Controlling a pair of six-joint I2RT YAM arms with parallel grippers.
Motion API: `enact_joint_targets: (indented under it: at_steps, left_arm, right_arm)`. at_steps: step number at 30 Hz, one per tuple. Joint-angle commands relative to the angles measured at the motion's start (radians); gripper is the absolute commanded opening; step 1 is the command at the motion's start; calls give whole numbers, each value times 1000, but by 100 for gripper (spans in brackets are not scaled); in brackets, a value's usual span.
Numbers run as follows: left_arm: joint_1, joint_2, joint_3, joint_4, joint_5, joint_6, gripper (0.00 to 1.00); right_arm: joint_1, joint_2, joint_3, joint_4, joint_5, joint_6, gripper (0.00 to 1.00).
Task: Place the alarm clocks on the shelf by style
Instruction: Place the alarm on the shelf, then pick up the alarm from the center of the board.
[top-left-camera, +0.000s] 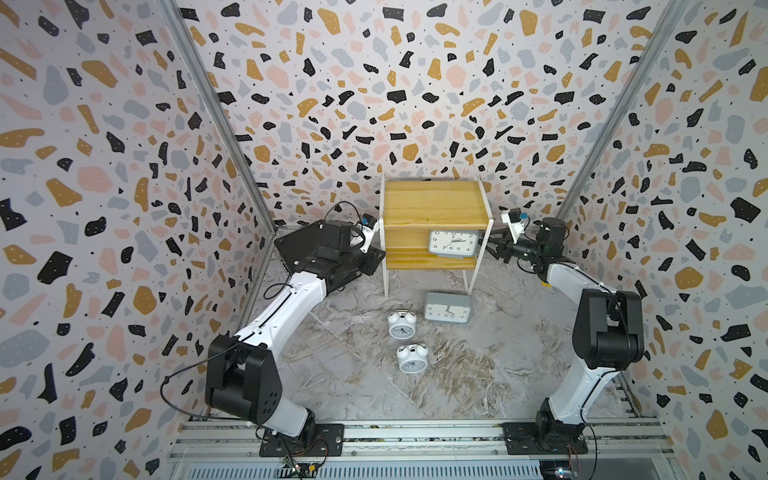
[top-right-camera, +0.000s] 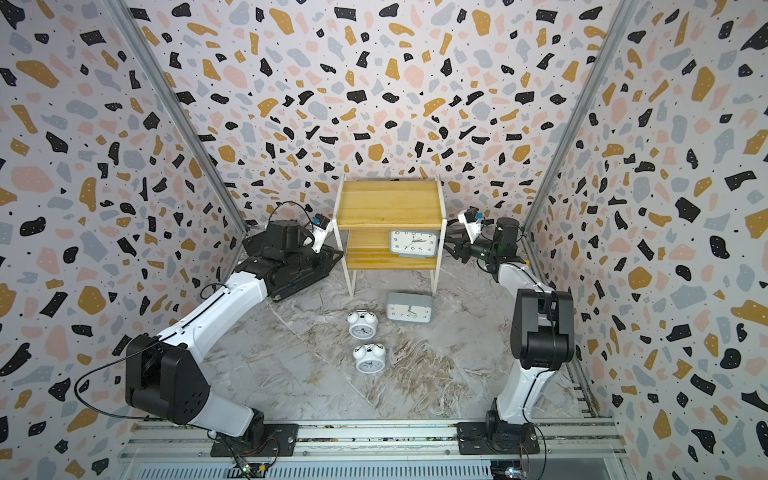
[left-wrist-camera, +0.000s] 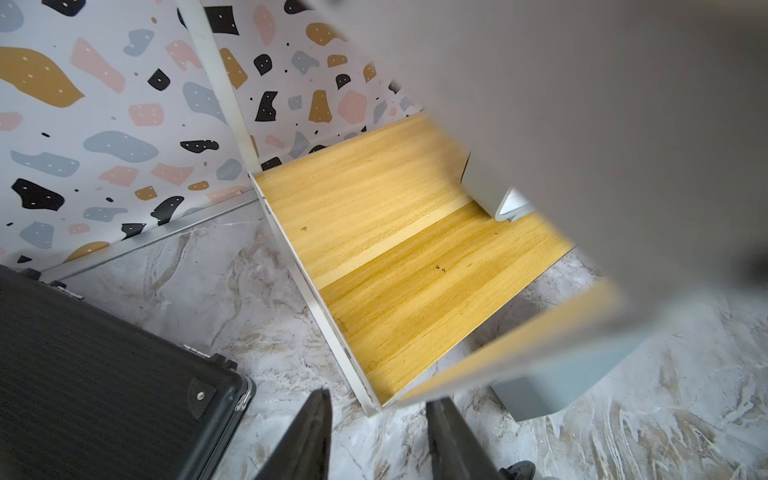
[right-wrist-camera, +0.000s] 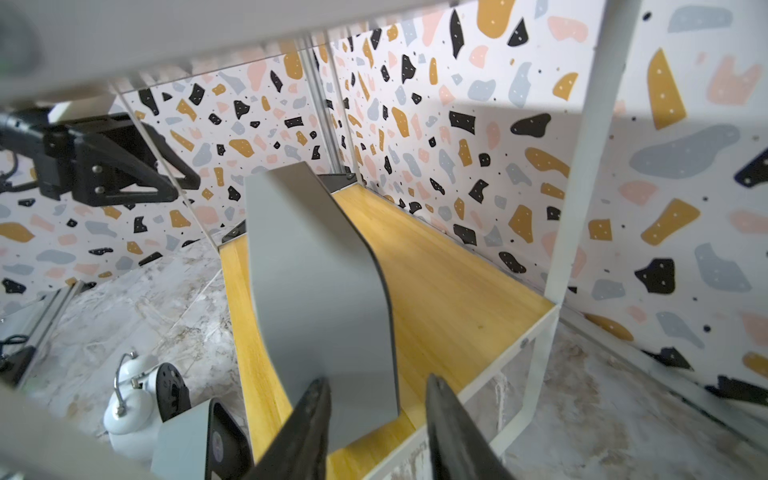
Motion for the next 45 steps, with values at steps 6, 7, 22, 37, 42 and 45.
enact_joint_targets:
  at_steps: [6, 7, 22, 37, 42, 45]
  left_arm:
    - [6, -81, 35, -23, -33, 45, 60]
    - [6, -96, 32, -30, -31, 44, 62]
    - [9, -407, -170, -103, 108, 79, 71]
    - [8, -578, -432, -5, 183, -24, 77]
    - [8, -566, -428, -17, 221, -21, 79]
    - [8, -563, -425, -25, 212, -10, 79]
  right_arm:
    - [-73, -170, -74, 1, 122, 34, 63]
    - [-82, -195, -96, -7, 137, 30, 64]
    - [-83, -667, -448, -232, 328, 100, 66]
    - [57, -926, -734, -265, 440, 110, 68]
    - [107, -859, -720, -279, 462, 56, 69]
    - [150, -818, -720, -280, 485, 11, 71]
